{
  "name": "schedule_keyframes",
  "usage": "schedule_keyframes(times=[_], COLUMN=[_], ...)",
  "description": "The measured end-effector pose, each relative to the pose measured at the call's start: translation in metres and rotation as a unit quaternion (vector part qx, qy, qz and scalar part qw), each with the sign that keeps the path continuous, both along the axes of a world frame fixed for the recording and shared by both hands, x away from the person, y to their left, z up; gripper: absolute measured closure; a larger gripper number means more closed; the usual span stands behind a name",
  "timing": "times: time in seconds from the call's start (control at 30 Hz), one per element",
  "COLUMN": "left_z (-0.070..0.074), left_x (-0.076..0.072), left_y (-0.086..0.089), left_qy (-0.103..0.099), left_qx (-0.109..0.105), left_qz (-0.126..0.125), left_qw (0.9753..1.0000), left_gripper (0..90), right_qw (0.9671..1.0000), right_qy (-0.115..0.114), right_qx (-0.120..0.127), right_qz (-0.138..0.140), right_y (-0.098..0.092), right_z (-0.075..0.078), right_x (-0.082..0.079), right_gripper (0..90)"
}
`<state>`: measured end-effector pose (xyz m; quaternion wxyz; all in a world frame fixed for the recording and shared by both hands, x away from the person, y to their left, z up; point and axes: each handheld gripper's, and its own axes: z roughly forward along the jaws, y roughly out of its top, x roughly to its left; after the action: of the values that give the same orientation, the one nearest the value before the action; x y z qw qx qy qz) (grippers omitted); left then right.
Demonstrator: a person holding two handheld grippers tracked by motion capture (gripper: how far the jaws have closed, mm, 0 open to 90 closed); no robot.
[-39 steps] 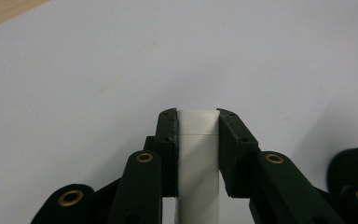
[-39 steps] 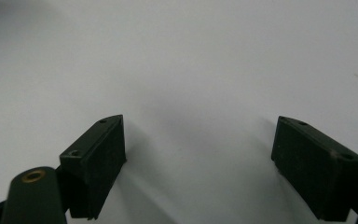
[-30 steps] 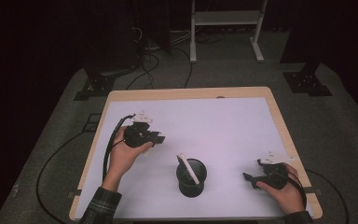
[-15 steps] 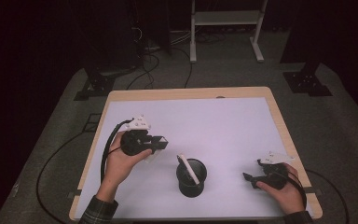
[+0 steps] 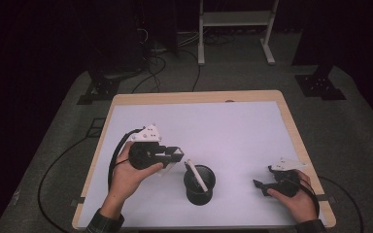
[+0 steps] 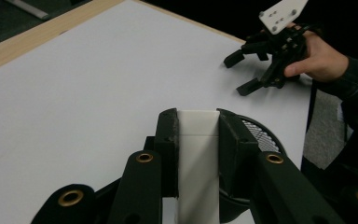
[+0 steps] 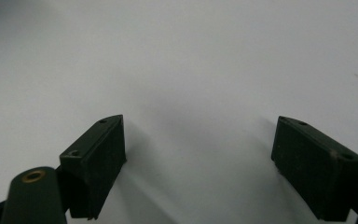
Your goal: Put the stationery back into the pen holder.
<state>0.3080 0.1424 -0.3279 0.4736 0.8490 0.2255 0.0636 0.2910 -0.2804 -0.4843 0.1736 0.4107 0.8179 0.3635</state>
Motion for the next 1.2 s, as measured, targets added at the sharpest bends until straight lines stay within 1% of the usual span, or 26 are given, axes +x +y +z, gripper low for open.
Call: schedule_keyframes(times=[0.13, 0.37, 0.5, 0.73, 0.87, 1.0, 1.2], left_z=[0.003, 0.003, 0.001, -0.005, -0.008, -0.010, -0.012], left_x=[-0.005, -0.010, -0.012, -0.012, -0.011, -0.010, -0.009], left_y=[-0.005, -0.019, -0.028, -0.042, -0.048, -0.053, -0.057], left_qy=[0.003, 0.004, 0.006, 0.011, 0.009, 0.004, 0.001], left_qx=[-0.010, -0.017, -0.015, -0.011, -0.010, -0.002, 0.000], left_qz=[-0.015, -0.040, -0.051, -0.070, -0.073, -0.077, -0.078], left_qw=[0.9998, 0.9991, 0.9985, 0.9974, 0.9972, 0.9970, 0.9970], left_gripper=[71.1, 71.1, 71.0, 71.0, 71.0, 71.0, 70.8], right_qw=[1.0000, 1.0000, 1.0000, 1.0000, 1.0000, 1.0000, 1.0000], right_qy=[0.000, 0.000, 0.000, 0.000, 0.000, 0.000, 0.000], right_qx=[0.000, 0.000, 0.000, -0.001, -0.001, -0.001, -0.001], right_qz=[0.000, 0.000, 0.000, 0.000, 0.000, 0.000, 0.000], right_y=[0.000, 0.000, 0.000, 0.000, 0.000, 0.000, 0.000], right_z=[0.000, 0.000, 0.000, 0.000, 0.000, 0.000, 0.000], right_x=[0.000, 0.000, 0.000, 0.000, 0.000, 0.000, 0.000], right_gripper=[16.5, 16.4, 16.5, 16.4, 16.4, 16.4, 16.5])
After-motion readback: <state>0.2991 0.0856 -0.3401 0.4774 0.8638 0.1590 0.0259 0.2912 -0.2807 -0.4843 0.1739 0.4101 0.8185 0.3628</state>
